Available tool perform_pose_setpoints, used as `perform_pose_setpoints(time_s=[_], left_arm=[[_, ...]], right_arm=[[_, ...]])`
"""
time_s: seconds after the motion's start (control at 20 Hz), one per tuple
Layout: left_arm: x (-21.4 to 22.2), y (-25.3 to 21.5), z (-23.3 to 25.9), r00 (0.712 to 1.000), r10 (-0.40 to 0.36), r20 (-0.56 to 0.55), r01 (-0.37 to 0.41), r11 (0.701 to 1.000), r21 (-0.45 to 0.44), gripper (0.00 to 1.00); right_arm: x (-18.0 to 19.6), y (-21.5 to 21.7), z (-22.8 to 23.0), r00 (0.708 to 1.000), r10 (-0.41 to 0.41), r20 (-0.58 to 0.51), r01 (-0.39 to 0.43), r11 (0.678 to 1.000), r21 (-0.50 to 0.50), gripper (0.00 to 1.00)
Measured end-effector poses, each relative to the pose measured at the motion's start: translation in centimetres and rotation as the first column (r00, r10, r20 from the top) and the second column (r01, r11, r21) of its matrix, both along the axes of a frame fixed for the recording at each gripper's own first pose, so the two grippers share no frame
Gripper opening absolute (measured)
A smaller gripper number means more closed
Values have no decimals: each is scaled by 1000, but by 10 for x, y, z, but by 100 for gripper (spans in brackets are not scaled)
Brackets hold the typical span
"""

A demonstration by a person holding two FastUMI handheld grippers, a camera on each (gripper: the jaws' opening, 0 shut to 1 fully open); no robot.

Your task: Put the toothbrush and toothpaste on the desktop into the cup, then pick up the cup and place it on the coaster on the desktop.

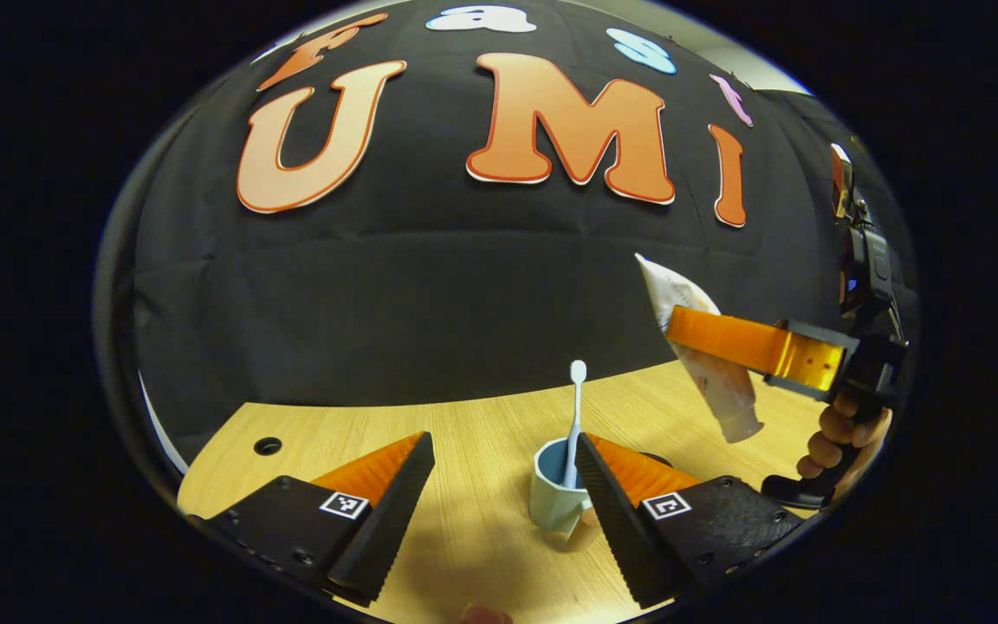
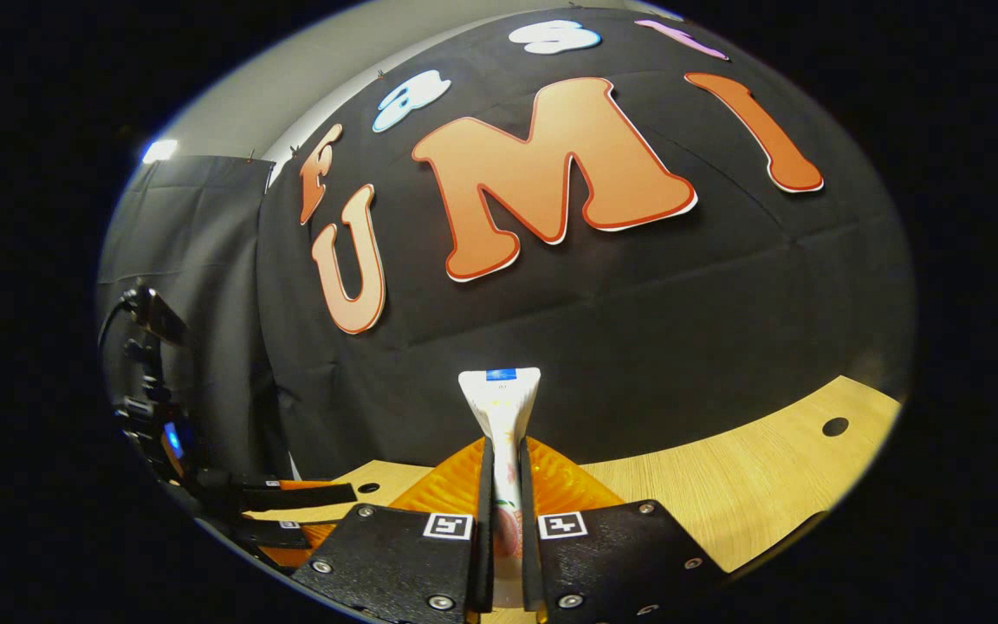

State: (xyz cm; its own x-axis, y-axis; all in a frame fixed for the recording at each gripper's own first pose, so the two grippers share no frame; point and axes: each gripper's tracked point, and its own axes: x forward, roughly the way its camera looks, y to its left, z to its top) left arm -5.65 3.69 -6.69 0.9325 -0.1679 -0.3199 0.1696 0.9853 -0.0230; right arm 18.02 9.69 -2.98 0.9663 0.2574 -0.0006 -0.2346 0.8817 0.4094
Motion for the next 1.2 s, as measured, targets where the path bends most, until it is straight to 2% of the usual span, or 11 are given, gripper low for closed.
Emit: perform_pose_setpoints(time_s=[0.25,0.45,0.6,0.9,1.2], left_arm=[[-25,28,2,1000,22,-3,-22,1000,12,98],[-45,57,-11,996,84,-5,-84,995,-43,98],[-56,74,-13,993,114,-10,-114,993,-38,98],[-70,87,-19,990,144,2,-144,987,-69,98],[-71,92,-41,987,156,-43,-159,985,-72,98]], right_arm=[[9,16,9,998,2,57,-4,1000,23,13],[22,26,7,997,-4,79,3,1000,14,13],[29,34,12,996,2,95,-5,1000,29,13],[42,60,1,992,44,120,-47,999,18,13],[48,73,-25,992,66,103,-64,997,-31,13]])
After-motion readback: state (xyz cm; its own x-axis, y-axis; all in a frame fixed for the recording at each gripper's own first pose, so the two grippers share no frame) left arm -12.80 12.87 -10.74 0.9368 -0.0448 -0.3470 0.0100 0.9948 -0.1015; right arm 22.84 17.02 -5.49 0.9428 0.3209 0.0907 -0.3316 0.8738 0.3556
